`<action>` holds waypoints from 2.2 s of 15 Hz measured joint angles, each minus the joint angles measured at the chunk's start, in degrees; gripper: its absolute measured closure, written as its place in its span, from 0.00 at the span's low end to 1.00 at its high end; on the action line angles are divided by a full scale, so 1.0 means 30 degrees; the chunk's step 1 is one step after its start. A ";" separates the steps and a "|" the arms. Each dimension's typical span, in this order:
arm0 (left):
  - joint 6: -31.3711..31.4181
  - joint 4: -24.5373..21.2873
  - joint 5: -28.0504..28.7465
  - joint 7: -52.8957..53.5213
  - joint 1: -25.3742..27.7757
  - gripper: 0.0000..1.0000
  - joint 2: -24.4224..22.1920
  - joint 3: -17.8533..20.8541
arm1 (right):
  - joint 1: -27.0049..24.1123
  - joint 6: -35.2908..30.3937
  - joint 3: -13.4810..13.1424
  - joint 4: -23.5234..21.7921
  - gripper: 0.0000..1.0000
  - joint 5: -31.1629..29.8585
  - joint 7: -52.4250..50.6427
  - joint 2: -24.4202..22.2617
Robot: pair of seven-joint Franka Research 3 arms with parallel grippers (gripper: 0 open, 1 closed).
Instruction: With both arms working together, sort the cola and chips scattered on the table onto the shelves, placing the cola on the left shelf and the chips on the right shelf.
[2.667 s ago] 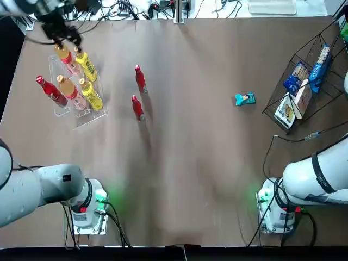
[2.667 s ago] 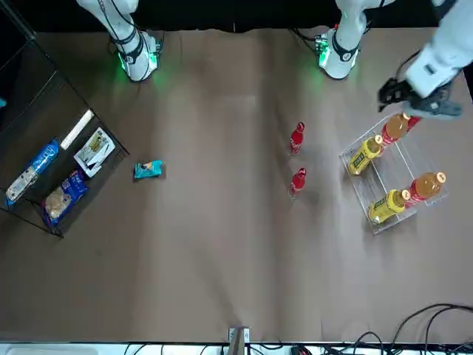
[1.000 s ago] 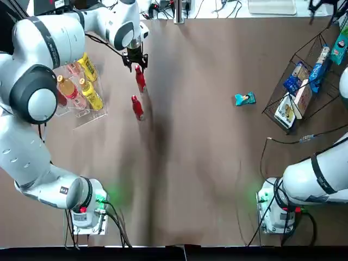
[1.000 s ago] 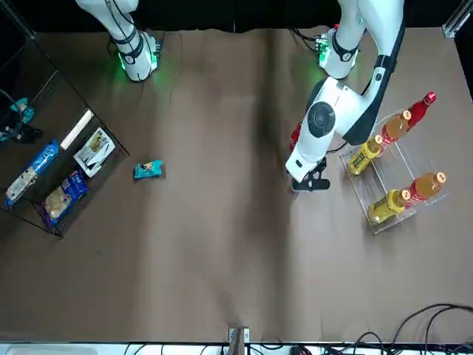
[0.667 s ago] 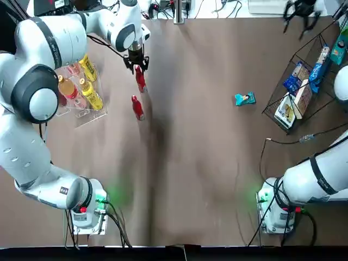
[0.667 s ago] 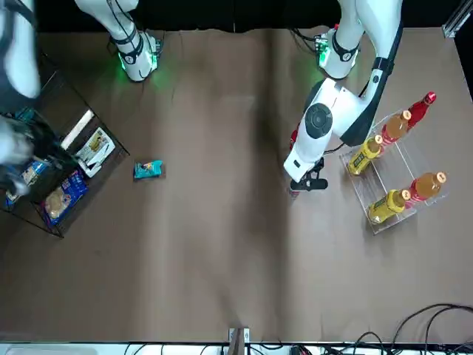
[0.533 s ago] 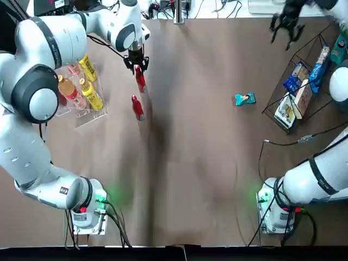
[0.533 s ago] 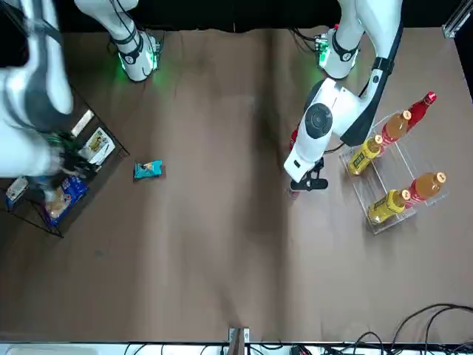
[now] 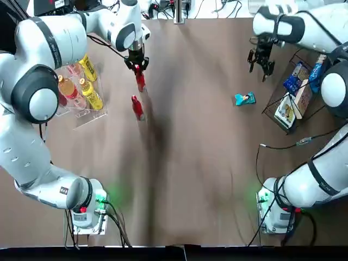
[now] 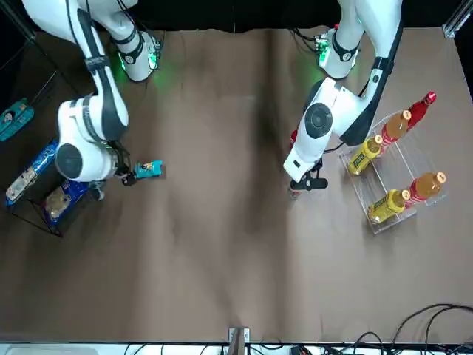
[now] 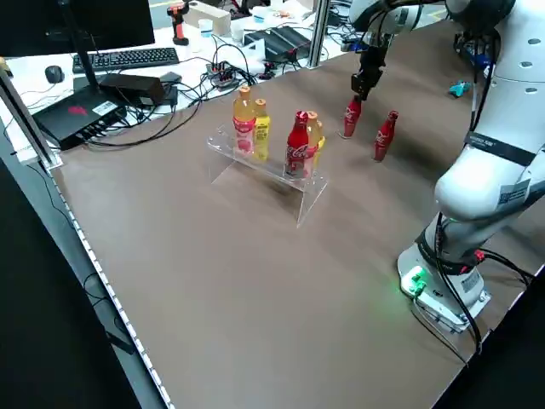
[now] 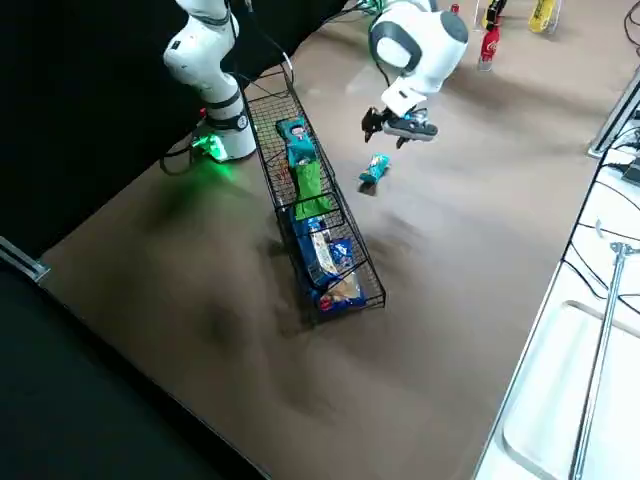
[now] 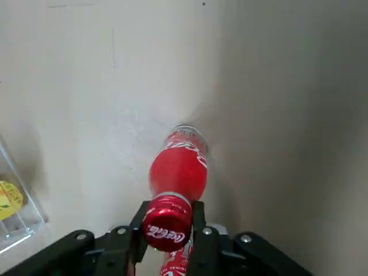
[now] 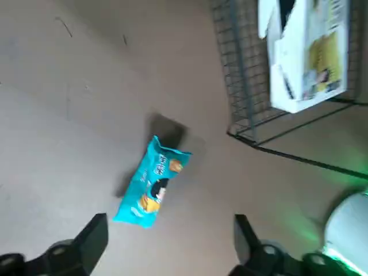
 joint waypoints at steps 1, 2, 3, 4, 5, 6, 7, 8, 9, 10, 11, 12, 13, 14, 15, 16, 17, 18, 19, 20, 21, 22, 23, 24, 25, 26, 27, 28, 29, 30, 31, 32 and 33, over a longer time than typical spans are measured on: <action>0.0000 0.0000 0.0000 -0.0012 0.0001 0.68 0.0000 -0.0001 | 0.0139 0.1041 0.0001 -0.0772 0.05 0.0000 0.0526 0.0052; -0.0001 0.0017 -0.0004 -0.0213 0.0001 0.68 0.0002 -0.0001 | 0.0376 0.2474 0.0001 -0.2101 0.11 0.0000 0.1294 0.0216; 0.0001 0.0046 -0.0004 -0.0396 0.0022 0.68 0.0002 0.0002 | 0.0501 0.3023 0.0000 -0.2622 0.12 0.0000 0.1630 0.0344; -0.0001 0.0117 -0.0003 -0.0452 0.0083 0.68 -0.0028 0.0012 | 0.0648 0.3515 0.0000 -0.3004 0.14 0.0000 0.2103 0.0540; -0.0153 0.0280 -0.0003 -0.0451 0.0182 0.68 -0.0154 0.0037 | 0.0834 0.3902 0.0000 -0.3241 0.15 0.0000 0.2651 0.0820; -0.0776 0.0631 -0.0003 -0.0428 0.0338 0.68 -0.0388 0.0059 | 0.1033 0.4237 0.0001 -0.3370 0.15 0.0000 0.3135 0.1147; -0.1862 0.1179 -0.0002 -0.0301 0.0560 0.68 -0.0725 0.0060 | 0.1218 0.4577 0.0000 -0.3414 0.16 0.0000 0.3473 0.1480; -0.3375 0.1949 0.0006 0.0014 0.0815 0.68 -0.1125 0.0067 | 0.1417 0.4833 0.0000 -0.3418 0.17 0.0000 0.3745 0.1816; -0.5072 0.2815 0.0014 0.0577 0.1086 0.68 -0.1518 0.0068 | 0.1612 0.4959 0.0000 -0.3419 0.17 0.0000 0.4026 0.2102; -0.6816 0.3697 0.0021 0.1495 0.1393 0.68 -0.1890 0.0076 | 0.1803 0.5094 0.0002 -0.3424 0.19 0.0000 0.4291 0.2389; -0.8147 0.4373 0.0022 0.2521 0.1771 0.68 -0.2287 0.0074 | 0.1931 0.5322 0.0000 -0.3424 0.19 0.0000 0.4513 0.2641; -0.8956 0.4785 0.0021 0.3607 0.2245 0.68 -0.2713 0.0077 | 0.1985 0.5616 -0.0007 -0.3419 0.23 0.0000 0.4749 0.2837; -0.9460 0.4974 0.0020 0.4764 0.2843 0.68 -0.3194 0.0084 | 0.1986 0.5814 -0.0043 -0.3390 0.33 0.0000 0.4881 0.2933; -0.9950 0.5021 0.0019 0.6020 0.3540 0.68 -0.3657 0.0083 | 0.1976 0.5883 -0.0130 -0.3315 0.44 0.0000 0.4999 0.2963; -1.0610 0.5023 0.0019 0.7398 0.4347 0.68 -0.4088 0.0085 | 0.1950 0.5884 -0.0258 -0.3150 0.49 0.0000 0.5081 0.2958; -1.1171 0.5020 0.0019 0.8666 0.5172 0.68 -0.4446 0.0092 | 0.1931 0.5881 -0.0453 -0.2861 0.51 0.0000 0.5095 0.2957; -1.1492 0.4979 0.0018 0.9890 0.5961 0.68 -0.4747 0.0114 | 0.1926 0.5856 -0.0730 -0.2464 0.59 0.0000 0.5106 0.2953; -1.1655 0.4867 0.0020 1.1026 0.6715 0.68 -0.5007 0.0130 | 0.1908 0.5667 -0.1044 -0.1919 0.70 0.0000 0.5106 0.2950; -1.1704 0.4705 0.0019 1.2020 0.7418 0.68 -0.5207 0.0145 | 0.1895 0.5121 -0.1381 -0.1216 0.80 -0.0001 0.5105 0.2945; -1.1704 0.4509 0.0020 1.2994 0.8078 0.68 -0.5367 0.0144 | 0.1883 0.4204 -0.1734 -0.0284 0.81 -0.0005 0.5095 0.2934; -1.1702 0.4311 0.0019 1.3865 0.8685 0.68 -0.5481 0.0144 | 0.1871 0.2918 -0.2073 0.0847 0.82 -0.0009 0.5071 0.2905; -1.1677 0.4149 0.0024 1.4672 0.9274 0.68 -0.5570 0.0148 | 0.1850 0.1410 -0.2335 0.2047 0.89 -0.0012 0.5056 0.2853; -1.1636 0.4049 0.0024 1.5371 0.9785 0.68 -0.5626 0.0152 | 0.1844 -0.0221 -0.2548 0.3262 0.90 -0.0015 0.5046 0.2781; -1.1586 0.4018 0.0028 1.6030 1.0242 0.68 -0.5652 0.0151 | 0.1842 -0.1834 -0.2721 0.4486 0.90 -0.0016 0.5041 0.2680; -1.1482 0.4013 0.0036 1.6541 1.0637 0.68 -0.5664 0.0154 | 0.1843 -0.3365 -0.2870 0.5684 0.93 -0.0021 0.5036 0.2568; -1.1343 0.3996 0.0054 1.6881 1.0967 0.68 -0.5671 0.0161 | 0.1842 -0.4879 -0.3007 0.6873 0.93 -0.0027 0.5003 0.2476; -1.1052 0.3698 0.0306 1.7201 1.1405 0.68 -0.5715 0.0162 | 0.1845 -0.8309 -0.3429 0.9341 0.93 -0.0045 0.4263 0.2340; -1.0682 0.3303 0.0423 1.7291 1.1565 0.68 -0.5835 0.0157 | 0.1840 -1.0135 -0.3802 1.0517 0.93 -0.0055 0.3404 0.2239; -1.0088 0.2694 0.0462 1.7431 1.1751 0.68 -0.6057 0.0155 | 0.1809 -1.1760 -0.4276 1.1571 0.93 -0.0066 0.2368 0.2099; -0.9330 0.1939 0.0474 1.7739 1.2012 0.68 -0.6362 0.0146 | 0.1740 -1.3135 -0.4794 1.2418 0.93 -0.0145 0.1286 0.1915; -0.8579 0.1125 0.0480 1.8098 1.2348 0.68 -0.6712 0.0144 | 0.1638 -1.4260 -0.5269 1.3070 0.93 -0.0473 0.0082 0.1706; -0.7984 0.0424 0.0480 1.8507 1.2731 0.68 -0.7036 0.0143 | 0.1516 -1.5096 -0.5564 1.3467 0.93 -0.1094 -0.1251 0.1452; -0.7581 -0.0120 0.0481 1.8947 1.3124 0.68 -0.7310 0.0147 | 0.1399 -1.5720 -0.5722 1.3698 0.93 -0.1873 -0.2695 0.1171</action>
